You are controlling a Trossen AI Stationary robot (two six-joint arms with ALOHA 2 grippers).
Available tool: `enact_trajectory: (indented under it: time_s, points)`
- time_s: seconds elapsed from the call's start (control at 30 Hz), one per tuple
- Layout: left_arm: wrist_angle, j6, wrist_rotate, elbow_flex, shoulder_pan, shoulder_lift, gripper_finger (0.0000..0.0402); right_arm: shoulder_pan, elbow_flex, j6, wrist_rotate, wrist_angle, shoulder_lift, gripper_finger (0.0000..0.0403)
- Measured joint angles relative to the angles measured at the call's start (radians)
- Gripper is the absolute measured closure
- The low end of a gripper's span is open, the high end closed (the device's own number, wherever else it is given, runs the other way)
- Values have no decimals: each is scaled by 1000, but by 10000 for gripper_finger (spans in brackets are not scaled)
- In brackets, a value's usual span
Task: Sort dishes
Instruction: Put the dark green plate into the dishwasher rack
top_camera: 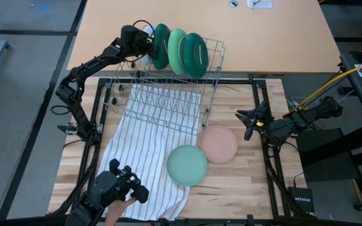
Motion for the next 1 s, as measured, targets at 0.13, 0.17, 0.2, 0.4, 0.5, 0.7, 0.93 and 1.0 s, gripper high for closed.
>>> enact_trajectory:
  time_s: [0.13, 0.17, 0.2, 0.4, 0.5, 0.7, 0.93, 1.0]
  points:
    - [0, 44, 0, 0, 0, 0, 287, 0, 0, 0, 0, 0, 0, 317]
    - [0, 52, 0, 0, 0, -1, 287, 0, 0, 0, 0, 0, 0, 317]
    - [0, 56, 0, 0, 0, -1, 287, 0, 0, 0, 0, 0, 0, 317]
    - [0, 101, -25, 1, -1, -2, 287, 0, 0, 0, 0, 0, 0, 317]
    - [1, 119, -48, 1, -1, -2, 287, 0, 0, 0, 0, 0, 0, 317]
    - [0, 126, -81, 1, -1, -2, 287, 0, 0, 0, 0, 0, 0, 317]
    - [-11, 153, -100, 1, 2, -27, 287, 0, 0, 20, 0, 0, 0, 317]
    - [-22, 184, -104, 2, 3, -44, 287, 0, 0, 21, 0, -1, 0, 317]
